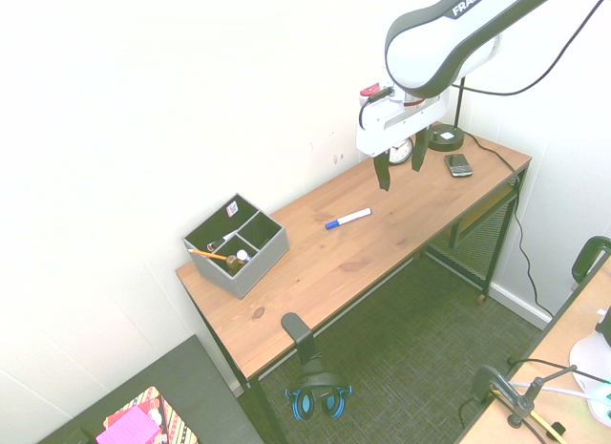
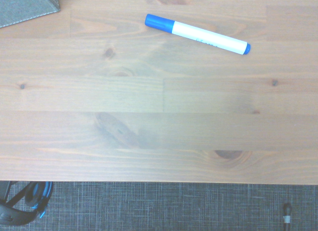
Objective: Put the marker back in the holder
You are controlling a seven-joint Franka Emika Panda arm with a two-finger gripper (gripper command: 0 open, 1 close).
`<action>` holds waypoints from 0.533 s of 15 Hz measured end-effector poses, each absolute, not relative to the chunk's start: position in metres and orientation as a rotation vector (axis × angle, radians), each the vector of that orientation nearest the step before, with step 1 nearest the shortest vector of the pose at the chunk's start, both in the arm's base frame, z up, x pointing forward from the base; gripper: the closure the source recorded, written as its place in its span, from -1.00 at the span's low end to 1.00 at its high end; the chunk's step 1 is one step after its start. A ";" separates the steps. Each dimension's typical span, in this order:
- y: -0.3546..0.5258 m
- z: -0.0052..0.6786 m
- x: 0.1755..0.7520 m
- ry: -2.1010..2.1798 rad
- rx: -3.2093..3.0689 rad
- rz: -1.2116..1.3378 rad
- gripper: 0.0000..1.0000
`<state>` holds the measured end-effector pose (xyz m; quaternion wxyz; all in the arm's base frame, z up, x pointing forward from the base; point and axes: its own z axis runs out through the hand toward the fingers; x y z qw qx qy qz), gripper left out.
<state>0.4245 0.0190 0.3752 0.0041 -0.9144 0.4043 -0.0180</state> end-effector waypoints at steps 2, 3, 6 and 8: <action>0.019 0.375 0.425 1.238 -2.874 -0.070 -1.00; 0.020 0.374 0.428 1.159 -2.900 -0.092 -1.00; 0.025 0.355 0.441 0.880 -2.999 -0.084 -1.00; 0.027 0.334 0.460 0.696 -3.058 -0.039 -1.00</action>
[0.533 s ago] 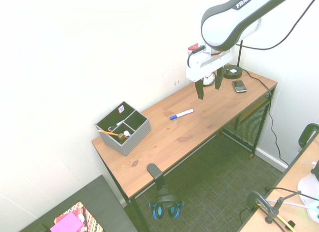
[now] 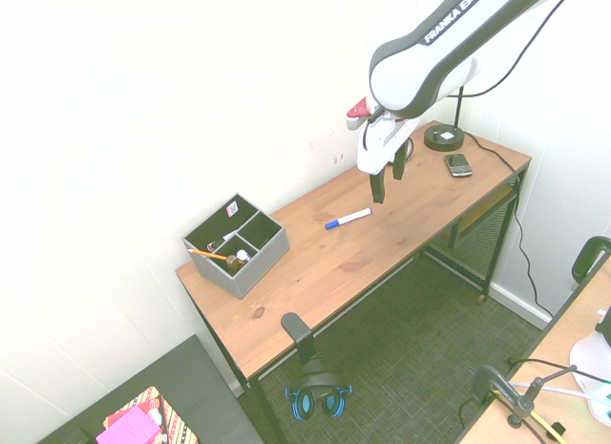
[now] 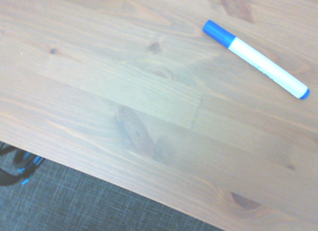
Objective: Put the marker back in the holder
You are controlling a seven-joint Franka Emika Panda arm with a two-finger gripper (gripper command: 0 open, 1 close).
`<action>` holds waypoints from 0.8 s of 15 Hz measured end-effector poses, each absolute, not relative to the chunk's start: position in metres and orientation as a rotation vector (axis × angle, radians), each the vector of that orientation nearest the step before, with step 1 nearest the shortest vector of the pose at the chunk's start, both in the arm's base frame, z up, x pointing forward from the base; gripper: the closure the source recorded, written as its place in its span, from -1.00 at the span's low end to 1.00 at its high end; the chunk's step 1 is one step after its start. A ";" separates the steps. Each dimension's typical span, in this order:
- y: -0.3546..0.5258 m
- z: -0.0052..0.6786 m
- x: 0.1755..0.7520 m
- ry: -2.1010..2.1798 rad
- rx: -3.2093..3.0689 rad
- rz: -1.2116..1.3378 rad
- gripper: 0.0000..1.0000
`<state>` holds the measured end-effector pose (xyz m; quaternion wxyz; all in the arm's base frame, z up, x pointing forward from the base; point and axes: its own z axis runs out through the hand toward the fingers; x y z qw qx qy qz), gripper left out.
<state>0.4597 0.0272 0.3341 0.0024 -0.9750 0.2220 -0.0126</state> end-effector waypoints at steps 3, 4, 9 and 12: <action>0.033 0.308 0.492 0.426 -3.142 0.011 -1.00; 0.034 0.301 0.503 0.358 -3.166 0.020 -1.00; 0.040 0.264 0.549 0.150 -3.205 0.026 -1.00; 0.041 0.240 0.569 0.051 -3.203 0.045 -1.00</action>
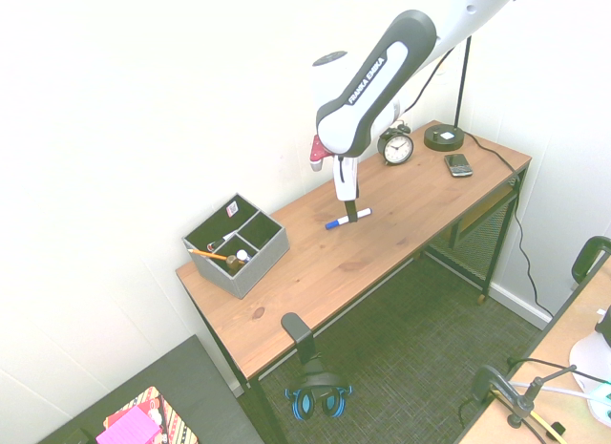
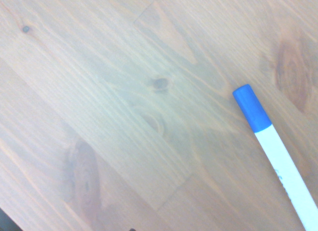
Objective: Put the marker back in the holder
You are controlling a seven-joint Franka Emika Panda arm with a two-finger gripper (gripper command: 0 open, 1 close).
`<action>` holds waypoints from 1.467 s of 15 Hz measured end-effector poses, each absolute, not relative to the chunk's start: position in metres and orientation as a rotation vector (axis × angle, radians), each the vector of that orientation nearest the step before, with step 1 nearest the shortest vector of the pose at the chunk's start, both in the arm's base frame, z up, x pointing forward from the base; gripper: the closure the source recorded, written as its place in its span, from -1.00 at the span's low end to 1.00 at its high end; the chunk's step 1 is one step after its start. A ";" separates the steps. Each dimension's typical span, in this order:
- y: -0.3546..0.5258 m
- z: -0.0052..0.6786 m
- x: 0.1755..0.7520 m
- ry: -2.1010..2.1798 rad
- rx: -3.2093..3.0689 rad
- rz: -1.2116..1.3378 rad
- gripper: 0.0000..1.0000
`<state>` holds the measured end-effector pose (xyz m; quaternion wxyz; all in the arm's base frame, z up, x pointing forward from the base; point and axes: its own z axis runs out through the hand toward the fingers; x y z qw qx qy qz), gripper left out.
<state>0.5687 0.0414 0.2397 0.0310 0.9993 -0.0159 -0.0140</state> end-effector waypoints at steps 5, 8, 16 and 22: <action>0.047 0.209 0.585 0.096 3.089 -0.027 -1.00; 0.056 0.197 0.588 0.151 3.081 0.045 -1.00; 0.062 0.172 0.600 0.177 3.071 0.092 1.00; 0.070 0.162 0.600 0.196 3.063 0.086 1.00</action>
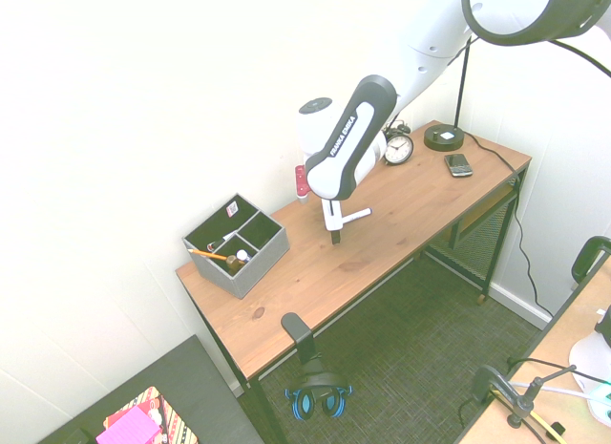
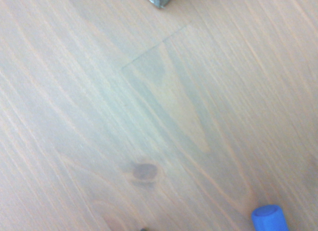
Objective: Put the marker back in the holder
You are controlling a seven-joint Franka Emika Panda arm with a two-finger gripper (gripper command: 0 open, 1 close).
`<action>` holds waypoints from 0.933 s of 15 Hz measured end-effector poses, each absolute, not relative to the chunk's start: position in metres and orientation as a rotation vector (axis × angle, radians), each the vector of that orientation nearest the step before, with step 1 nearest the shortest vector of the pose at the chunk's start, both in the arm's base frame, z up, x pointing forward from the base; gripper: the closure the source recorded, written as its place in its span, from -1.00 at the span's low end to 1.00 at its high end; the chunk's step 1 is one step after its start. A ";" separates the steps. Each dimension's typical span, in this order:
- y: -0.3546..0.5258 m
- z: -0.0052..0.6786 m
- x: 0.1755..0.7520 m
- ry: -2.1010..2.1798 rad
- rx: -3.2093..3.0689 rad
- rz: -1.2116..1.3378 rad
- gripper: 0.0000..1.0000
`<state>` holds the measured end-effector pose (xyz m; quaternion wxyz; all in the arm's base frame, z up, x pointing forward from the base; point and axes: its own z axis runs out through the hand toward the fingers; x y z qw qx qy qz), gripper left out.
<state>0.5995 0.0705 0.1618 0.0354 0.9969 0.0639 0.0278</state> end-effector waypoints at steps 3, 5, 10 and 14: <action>0.069 0.161 0.600 0.191 3.062 0.088 1.00; 0.069 0.161 0.600 0.188 3.061 0.088 1.00; 0.071 0.161 0.609 0.174 3.061 0.105 1.00; 0.080 0.162 0.610 0.122 3.072 0.098 1.00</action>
